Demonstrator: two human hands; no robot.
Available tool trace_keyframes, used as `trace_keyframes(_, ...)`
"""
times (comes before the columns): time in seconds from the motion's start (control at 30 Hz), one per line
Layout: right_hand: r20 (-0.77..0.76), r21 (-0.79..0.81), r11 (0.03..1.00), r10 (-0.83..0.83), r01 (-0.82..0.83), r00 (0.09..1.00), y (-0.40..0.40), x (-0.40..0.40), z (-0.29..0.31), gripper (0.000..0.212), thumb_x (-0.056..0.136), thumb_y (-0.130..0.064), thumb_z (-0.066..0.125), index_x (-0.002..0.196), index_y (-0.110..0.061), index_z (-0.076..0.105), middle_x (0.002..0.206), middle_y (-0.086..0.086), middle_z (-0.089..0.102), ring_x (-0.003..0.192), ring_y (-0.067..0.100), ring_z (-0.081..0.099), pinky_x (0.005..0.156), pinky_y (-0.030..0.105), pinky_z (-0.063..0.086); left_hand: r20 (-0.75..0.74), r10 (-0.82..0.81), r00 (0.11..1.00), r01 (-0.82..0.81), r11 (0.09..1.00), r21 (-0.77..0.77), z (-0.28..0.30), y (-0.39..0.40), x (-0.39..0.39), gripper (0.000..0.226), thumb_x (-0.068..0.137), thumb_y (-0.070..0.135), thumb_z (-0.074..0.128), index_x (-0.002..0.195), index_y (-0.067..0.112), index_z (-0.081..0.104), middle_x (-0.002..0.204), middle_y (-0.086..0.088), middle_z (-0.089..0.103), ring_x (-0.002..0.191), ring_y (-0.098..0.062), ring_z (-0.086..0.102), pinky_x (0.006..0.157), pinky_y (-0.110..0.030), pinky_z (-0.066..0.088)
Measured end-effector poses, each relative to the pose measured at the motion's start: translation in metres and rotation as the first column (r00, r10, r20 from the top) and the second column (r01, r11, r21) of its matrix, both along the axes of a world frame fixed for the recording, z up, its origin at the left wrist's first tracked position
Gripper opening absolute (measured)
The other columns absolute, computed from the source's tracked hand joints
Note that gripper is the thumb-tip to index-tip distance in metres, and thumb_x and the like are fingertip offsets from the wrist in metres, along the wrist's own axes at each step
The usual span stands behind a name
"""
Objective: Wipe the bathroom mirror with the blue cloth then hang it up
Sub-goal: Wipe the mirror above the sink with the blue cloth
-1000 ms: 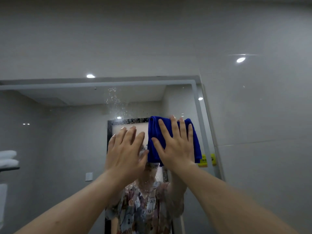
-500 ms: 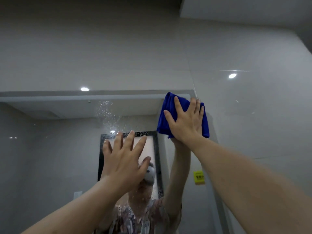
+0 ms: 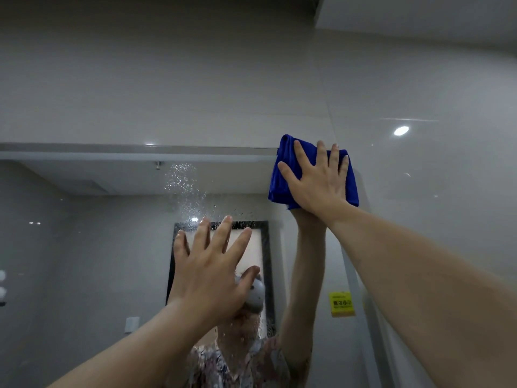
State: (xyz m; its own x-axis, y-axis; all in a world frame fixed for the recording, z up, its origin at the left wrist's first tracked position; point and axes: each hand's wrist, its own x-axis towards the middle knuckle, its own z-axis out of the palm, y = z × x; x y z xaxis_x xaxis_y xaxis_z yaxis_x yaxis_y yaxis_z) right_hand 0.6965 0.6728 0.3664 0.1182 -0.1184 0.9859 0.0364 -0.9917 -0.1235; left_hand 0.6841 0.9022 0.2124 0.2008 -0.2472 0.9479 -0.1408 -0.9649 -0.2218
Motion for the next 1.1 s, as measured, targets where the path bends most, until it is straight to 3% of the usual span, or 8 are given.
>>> trace_keyframes(0.2,-0.036,-0.017,0.999,0.027,-0.028,0.999,0.026,-0.002,0.005,0.083,0.090,-0.087,0.006,0.163,-0.047,0.001,0.175,0.001,-0.003,0.158,0.041,-0.013,0.121,0.068,-0.013,0.034,-0.012,0.999,0.012,1.000,-0.003,-0.001,-0.001,0.002,0.068,0.089,0.070,0.039,0.149,0.038,0.042,0.159,-0.004,0.039,0.144,-0.039,0.033,0.110,-0.068,0.026)
trace_keyframes(0.47,-0.028,-0.189,0.981,0.044,-0.049,0.999,0.023,0.001,0.006,0.081,0.090,-0.085,0.004,0.162,-0.048,-0.001,0.174,0.009,-0.008,0.158,0.039,-0.012,0.124,0.062,-0.011,0.051,-0.037,0.998,0.038,0.999,-0.022,-0.003,-0.002,0.007,0.069,0.088,0.072,0.042,0.148,0.038,0.045,0.158,-0.004,0.041,0.145,-0.039,0.034,0.111,-0.069,0.025)
trace_keyframes(0.6,0.009,0.015,1.000,-0.011,0.011,1.000,-0.007,0.001,-0.002,0.082,0.088,-0.087,0.003,0.161,-0.050,0.002,0.173,0.017,0.001,0.157,0.043,-0.006,0.122,0.068,-0.006,0.031,-0.039,0.999,0.040,0.999,-0.026,-0.001,-0.001,0.005,0.070,0.086,0.073,0.044,0.147,0.040,0.044,0.158,-0.002,0.041,0.145,-0.037,0.033,0.111,-0.068,0.025)
trace_keyframes(0.7,-0.043,0.109,0.994,0.012,-0.007,0.999,-0.016,-0.001,-0.009,0.081,0.089,-0.088,0.006,0.160,-0.051,0.000,0.174,0.010,0.000,0.156,0.048,-0.006,0.118,0.074,0.000,0.007,-0.030,1.000,0.030,0.999,-0.027,0.000,-0.001,0.003,0.070,0.085,0.074,0.043,0.147,0.041,0.043,0.158,-0.001,0.040,0.146,-0.036,0.031,0.112,-0.068,0.023)
trace_keyframes(0.8,-0.051,0.128,0.991,0.053,-0.046,0.997,-0.008,-0.002,-0.012,0.081,0.091,-0.087,0.010,0.162,-0.050,-0.002,0.174,0.006,-0.005,0.156,0.046,-0.010,0.121,0.071,0.004,-0.010,-0.030,0.999,0.030,0.999,-0.028,0.000,0.000,0.001,0.070,0.086,0.074,0.039,0.150,0.043,0.037,0.161,0.000,0.035,0.148,-0.035,0.026,0.113,-0.066,0.021)
trace_keyframes(0.97,-0.052,0.078,0.997,0.018,-0.014,0.998,0.017,0.000,-0.014,0.082,0.090,-0.087,0.005,0.161,-0.049,-0.006,0.174,0.007,-0.007,0.156,0.044,-0.016,0.121,0.070,-0.006,-0.006,-0.059,0.998,0.059,0.998,-0.011,0.001,0.005,0.006,0.073,0.088,0.077,0.020,0.154,0.048,0.011,0.168,0.006,0.011,0.153,-0.030,0.004,0.117,-0.061,0.006)
trace_keyframes(1.1,-0.044,0.032,0.999,0.003,-0.002,0.999,0.047,0.003,-0.014,0.083,0.089,-0.087,0.003,0.161,-0.049,-0.007,0.174,0.007,-0.006,0.156,0.045,-0.014,0.121,0.069,-0.008,0.004,-0.097,0.995,0.097,0.995,-0.004,0.003,0.023,0.004,0.073,0.090,0.074,0.022,0.156,0.044,0.015,0.168,0.003,0.013,0.153,-0.028,0.006,0.120,-0.054,0.008)
